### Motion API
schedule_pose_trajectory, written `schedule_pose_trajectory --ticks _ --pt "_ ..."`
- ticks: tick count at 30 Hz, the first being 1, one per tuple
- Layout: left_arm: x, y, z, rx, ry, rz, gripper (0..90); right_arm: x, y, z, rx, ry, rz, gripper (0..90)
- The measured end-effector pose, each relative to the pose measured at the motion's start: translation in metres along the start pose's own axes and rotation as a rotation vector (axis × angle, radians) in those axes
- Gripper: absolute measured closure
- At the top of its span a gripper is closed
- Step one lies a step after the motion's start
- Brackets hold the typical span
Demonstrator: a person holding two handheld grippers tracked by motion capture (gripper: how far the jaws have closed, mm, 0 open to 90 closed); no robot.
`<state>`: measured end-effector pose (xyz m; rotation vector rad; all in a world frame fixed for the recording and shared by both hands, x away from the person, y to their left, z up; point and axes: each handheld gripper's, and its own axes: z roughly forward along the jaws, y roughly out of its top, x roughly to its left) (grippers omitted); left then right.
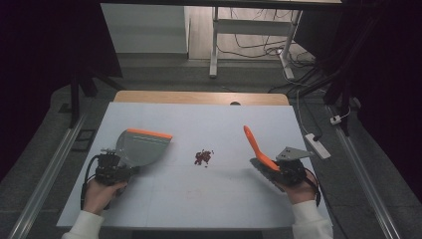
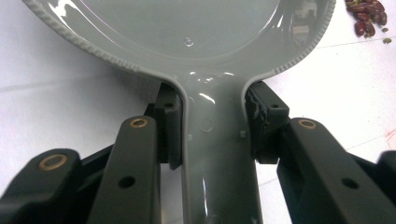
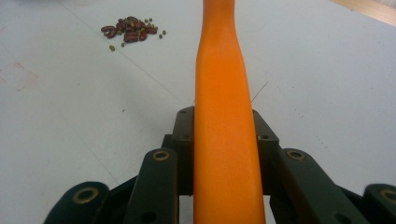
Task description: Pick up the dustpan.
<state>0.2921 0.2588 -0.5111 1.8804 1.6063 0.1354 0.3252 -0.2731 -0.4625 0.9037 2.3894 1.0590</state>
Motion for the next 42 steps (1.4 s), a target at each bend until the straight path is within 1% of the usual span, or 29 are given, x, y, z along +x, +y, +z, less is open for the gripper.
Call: schedule_pose_trajectory --ticks 2,4,5,6,7,9,11,12,13,14,17,18,19,21,23,24,25,27,28,30,33,36,37,39,42 --pt "0.004 0.002 0.0 -0.007 -0.025 0.02 61.5 -0.001 0.0 0.001 -0.015 0.006 0.019 70.3" --pt "0.007 0.005 0.0 -0.014 -0.052 0.038 61.5 -0.001 0.0 0.001 -0.019 0.006 0.019 70.3" --pt "0.011 0.007 -0.001 -0.028 -0.073 0.053 61.5 -0.001 0.0 0.002 -0.023 0.006 0.022 70.3" --pt "0.011 0.007 -0.001 -0.028 -0.073 0.053 61.5 -0.001 0.0 0.002 -0.023 0.006 0.022 70.3" --pt "0.013 0.008 -0.004 -0.044 -0.089 0.065 61.5 -0.002 0.001 0.002 -0.028 0.007 0.025 70.3" --pt "0.013 0.009 -0.005 -0.053 -0.089 0.066 61.5 -0.003 0.002 0.001 -0.036 0.01 0.036 70.3" --pt "0.012 0.008 -0.007 -0.064 -0.094 0.089 61.5 -0.003 0.002 0.001 -0.04 0.006 0.039 70.3" --pt "0.012 0.008 -0.008 -0.068 -0.1 0.103 61.5 -0.004 0.002 0.0 -0.05 0.008 0.054 70.3" --pt "0.012 0.008 -0.009 -0.071 -0.108 0.115 61.5 -0.005 0.002 0.0 -0.055 0.01 0.059 70.3" --pt "0.011 0.008 -0.01 -0.074 -0.12 0.13 61.5 -0.005 0.002 0.0 -0.055 0.009 0.058 70.3" --pt "0.01 0.008 -0.009 -0.075 -0.122 0.146 61.5 -0.004 0.001 0.0 -0.047 0.003 0.046 70.3" --pt "0.009 0.008 -0.01 -0.073 -0.125 0.167 61.5 -0.003 0.001 -0.001 -0.053 0.002 0.044 70.3" --pt "0.009 0.008 -0.01 -0.073 -0.125 0.167 61.6 -0.003 0.002 -0.001 -0.059 0.004 0.046 70.3" --pt "0.006 0.007 -0.011 -0.08 -0.131 0.182 61.6 -0.003 0.003 -0.003 -0.071 0.006 0.052 70.3" --pt "0.004 0.006 -0.012 -0.083 -0.137 0.213 61.6 -0.002 0.003 -0.004 -0.074 0.005 0.05 70.3" --pt "0.001 0.007 -0.013 -0.088 -0.154 0.236 61.6 -0.001 0.003 -0.004 -0.074 0.003 0.049 70.3" --pt "0.001 0.007 -0.013 -0.088 -0.154 0.236 61.6 -0.001 0.003 -0.004 -0.073 0.002 0.046 70.3" --pt "-0.002 0.007 -0.014 -0.093 -0.164 0.259 61.5 0.0 0.003 -0.004 -0.074 0.001 0.047 70.3" --pt "-0.002 0.007 -0.014 -0.093 -0.164 0.259 61.6 0.0 0.003 -0.004 -0.074 0.001 0.047 70.3" --pt "-0.002 0.007 -0.015 -0.094 -0.174 0.278 61.6 0.001 0.005 -0.003 -0.073 -0.001 0.042 70.3" --pt "-0.003 0.009 -0.015 -0.096 -0.194 0.291 61.5 0.001 0.006 -0.002 -0.069 -0.003 0.041 70.3" --pt "-0.004 0.009 -0.015 -0.091 -0.197 0.311 61.6 0.001 0.007 -0.001 -0.069 -0.005 0.036 70.3" --pt "-0.005 0.008 -0.017 -0.087 -0.194 0.33 61.6 0.001 0.007 0.0 -0.067 -0.006 0.032 70.3" --pt "-0.005 0.008 -0.018 -0.087 -0.196 0.335 61.6 0.002 0.007 0.0 -0.058 -0.008 0.025 70.3" --pt "-0.008 0.007 -0.022 -0.086 -0.218 0.36 61.6 0.002 0.008 -0.001 -0.062 -0.011 0.022 70.3"
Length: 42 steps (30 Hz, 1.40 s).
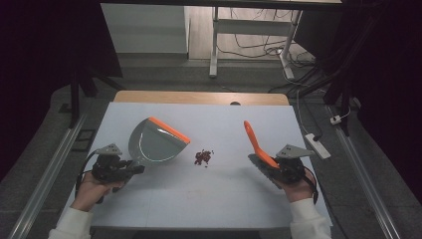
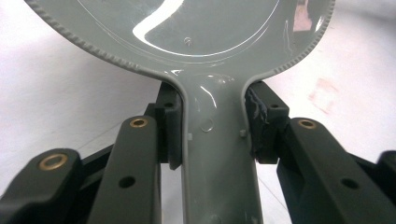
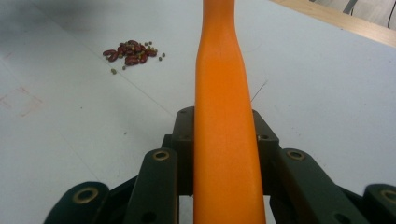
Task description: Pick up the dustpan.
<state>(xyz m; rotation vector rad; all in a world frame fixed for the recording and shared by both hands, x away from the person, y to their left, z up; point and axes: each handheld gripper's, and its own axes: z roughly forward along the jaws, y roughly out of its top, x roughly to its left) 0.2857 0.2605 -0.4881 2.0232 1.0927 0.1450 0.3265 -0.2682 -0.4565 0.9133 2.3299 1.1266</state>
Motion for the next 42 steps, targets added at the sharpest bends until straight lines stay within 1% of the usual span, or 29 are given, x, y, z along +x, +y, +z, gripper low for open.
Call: schedule_pose_trajectory --ticks 2,4,5,9,11,14,15,16,18,20,21,22,24,25,27,28,29,32,33,34,36,37,39,42 --pt "-0.003 0.0 -0.001 0.008 -0.011 0.03 61.6 0.0 0.0 0.0 -0.002 -0.001 0.004 70.3" --pt "-0.007 0.001 0.0 0.02 -0.005 0.053 61.6 0.0 0.002 0.0 -0.007 -0.001 0.003 70.3" --pt "-0.009 0.001 0.0 0.027 -0.005 0.063 61.6 0.0 0.002 0.0 -0.007 -0.001 0.003 70.3" --pt "-0.012 0.004 0.004 0.052 -0.027 0.09 61.6 0.0 0.005 0.001 -0.012 -0.003 0.002 70.3" --pt "-0.012 0.009 0.007 0.061 -0.036 0.103 61.6 0.0 0.009 0.002 -0.023 0.003 0.011 70.3" --pt "-0.013 0.016 0.008 0.062 -0.034 0.109 61.6 0.0 0.017 0.004 -0.042 0.005 0.02 70.3" --pt "-0.014 0.021 0.009 0.063 -0.04 0.125 61.6 0.0 0.02 0.005 -0.047 0.003 0.019 70.3" --pt "-0.014 0.021 0.009 0.063 -0.04 0.125 61.6 0.0 0.02 0.005 -0.047 0.003 0.019 70.3" --pt "-0.014 0.025 0.008 0.069 -0.049 0.137 61.6 0.002 0.027 0.008 -0.054 0.007 0.029 70.3" --pt "-0.014 0.026 0.008 0.066 -0.054 0.133 61.6 0.003 0.03 0.009 -0.046 0.008 0.027 70.3" --pt "-0.013 0.026 0.008 0.065 -0.06 0.128 61.6 0.005 0.036 0.013 -0.029 0.009 0.007 70.4" --pt "-0.012 0.026 0.009 0.069 -0.062 0.126 61.6 0.005 0.036 0.013 -0.029 0.009 0.007 70.4" --pt "-0.01 0.026 0.01 0.078 -0.068 0.123 61.6 0.008 0.045 0.021 -0.017 0.026 -0.009 70.3" --pt "-0.009 0.025 0.011 0.096 -0.068 0.13 61.5 0.009 0.047 0.024 -0.013 0.03 -0.011 70.4" --pt "-0.008 0.024 0.011 0.103 -0.066 0.131 61.5 0.009 0.049 0.028 -0.01 0.031 -0.014 70.4" --pt "-0.009 0.023 0.012 0.104 -0.066 0.127 61.6 0.011 0.05 0.035 -0.003 0.038 -0.02 70.3" --pt "-0.008 0.023 0.012 0.109 -0.065 0.131 61.6 0.011 0.05 0.035 -0.003 0.038 -0.02 70.3" --pt "-0.009 0.021 0.012 0.121 -0.064 0.137 61.5 0.014 0.051 0.045 0.006 0.042 -0.019 70.4" --pt "-0.009 0.021 0.012 0.126 -0.067 0.142 61.5 0.014 0.051 0.045 0.006 0.042 -0.019 70.4" --pt "-0.009 0.02 0.012 0.131 -0.071 0.15 61.5 0.015 0.053 0.05 0.003 0.05 -0.013 70.4" --pt "-0.011 0.02 0.013 0.141 -0.083 0.165 61.5 0.016 0.054 0.053 0.002 0.053 -0.018 70.4" --pt "-0.012 0.02 0.013 0.148 -0.09 0.173 61.5 0.017 0.057 0.057 0.002 0.058 -0.016 70.4" --pt "-0.013 0.02 0.014 0.151 -0.091 0.175 61.5 0.017 0.059 0.059 -0.002 0.061 -0.016 70.4" --pt "-0.014 0.02 0.017 0.168 -0.098 0.182 61.5 0.019 0.07 0.068 -0.009 0.073 -0.011 70.4"
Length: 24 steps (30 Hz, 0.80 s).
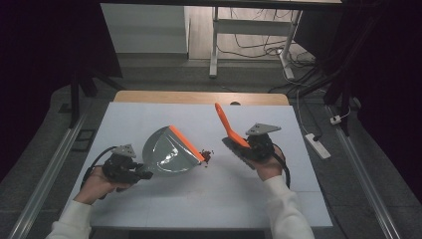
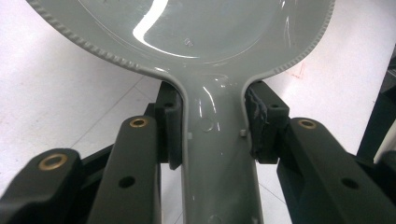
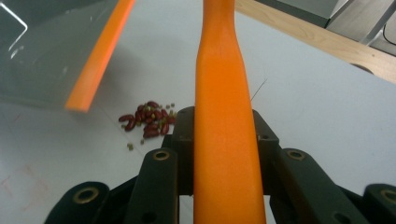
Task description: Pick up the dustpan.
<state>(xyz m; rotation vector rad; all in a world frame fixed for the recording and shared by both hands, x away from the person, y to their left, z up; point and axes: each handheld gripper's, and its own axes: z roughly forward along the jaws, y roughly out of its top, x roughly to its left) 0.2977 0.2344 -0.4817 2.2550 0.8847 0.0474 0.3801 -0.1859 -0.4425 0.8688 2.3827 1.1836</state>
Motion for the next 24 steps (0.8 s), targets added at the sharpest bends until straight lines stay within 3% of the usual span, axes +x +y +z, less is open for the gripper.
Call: schedule_pose_trajectory --ticks 5,7,14,24 --pt "-0.001 -0.001 0.001 0.027 -0.019 0.021 61.5 0.002 0.012 0.013 -0.008 0.008 -0.026 70.4" --pt "-0.001 -0.003 0.001 0.047 -0.046 0.04 61.5 0.002 0.015 0.018 -0.004 0.005 -0.039 70.4" --pt "-0.002 -0.008 0.009 0.098 -0.051 0.032 61.5 0.002 0.02 0.032 -0.001 0.03 -0.033 70.4" --pt "-0.003 -0.009 0.013 0.123 -0.065 0.038 61.5 -0.004 0.018 0.045 0.012 0.039 -0.027 70.4"
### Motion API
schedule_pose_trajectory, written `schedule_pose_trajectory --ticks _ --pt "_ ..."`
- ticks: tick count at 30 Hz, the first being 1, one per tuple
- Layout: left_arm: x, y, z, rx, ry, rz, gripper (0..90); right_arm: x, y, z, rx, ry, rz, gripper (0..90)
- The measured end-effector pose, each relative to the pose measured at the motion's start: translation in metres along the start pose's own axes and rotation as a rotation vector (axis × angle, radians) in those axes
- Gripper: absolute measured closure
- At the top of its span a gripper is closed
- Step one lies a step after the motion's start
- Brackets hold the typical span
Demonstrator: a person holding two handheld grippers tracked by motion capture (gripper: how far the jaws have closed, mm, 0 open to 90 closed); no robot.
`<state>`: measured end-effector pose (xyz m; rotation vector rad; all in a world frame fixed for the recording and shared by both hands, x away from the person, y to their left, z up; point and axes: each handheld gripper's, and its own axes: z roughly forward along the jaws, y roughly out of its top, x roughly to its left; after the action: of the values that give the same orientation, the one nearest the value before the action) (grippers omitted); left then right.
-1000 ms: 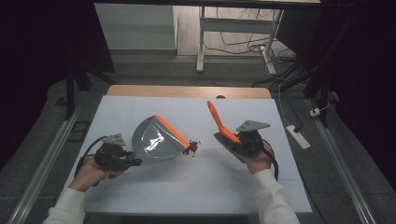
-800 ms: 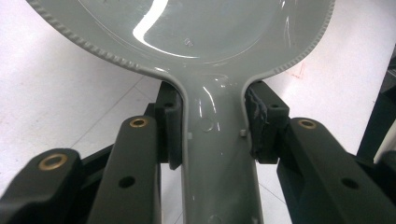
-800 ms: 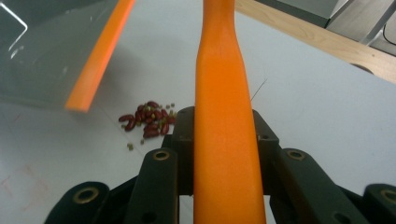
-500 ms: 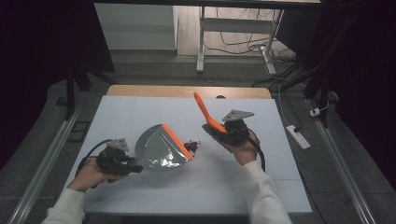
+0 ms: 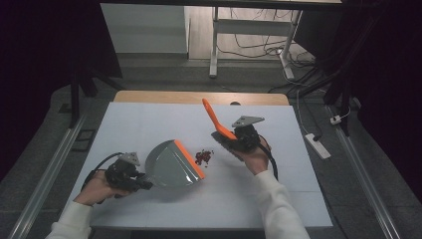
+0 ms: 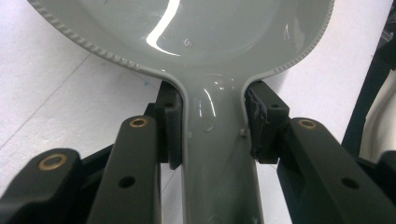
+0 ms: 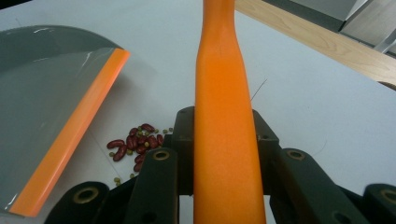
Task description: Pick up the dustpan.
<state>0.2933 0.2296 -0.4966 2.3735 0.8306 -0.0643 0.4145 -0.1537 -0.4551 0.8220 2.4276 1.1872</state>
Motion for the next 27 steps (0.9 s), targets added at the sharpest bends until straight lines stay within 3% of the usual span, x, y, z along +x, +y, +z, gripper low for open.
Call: schedule_pose_trajectory --ticks 10,27 --pt "-0.001 0.0 0.005 0.039 -0.019 0.008 61.4 -0.008 -0.003 0.014 0.022 0.001 0.018 70.4" --pt "-0.001 0.002 0.016 0.078 -0.04 0.008 61.4 -0.006 -0.003 0.034 0.057 0.009 0.011 70.4"
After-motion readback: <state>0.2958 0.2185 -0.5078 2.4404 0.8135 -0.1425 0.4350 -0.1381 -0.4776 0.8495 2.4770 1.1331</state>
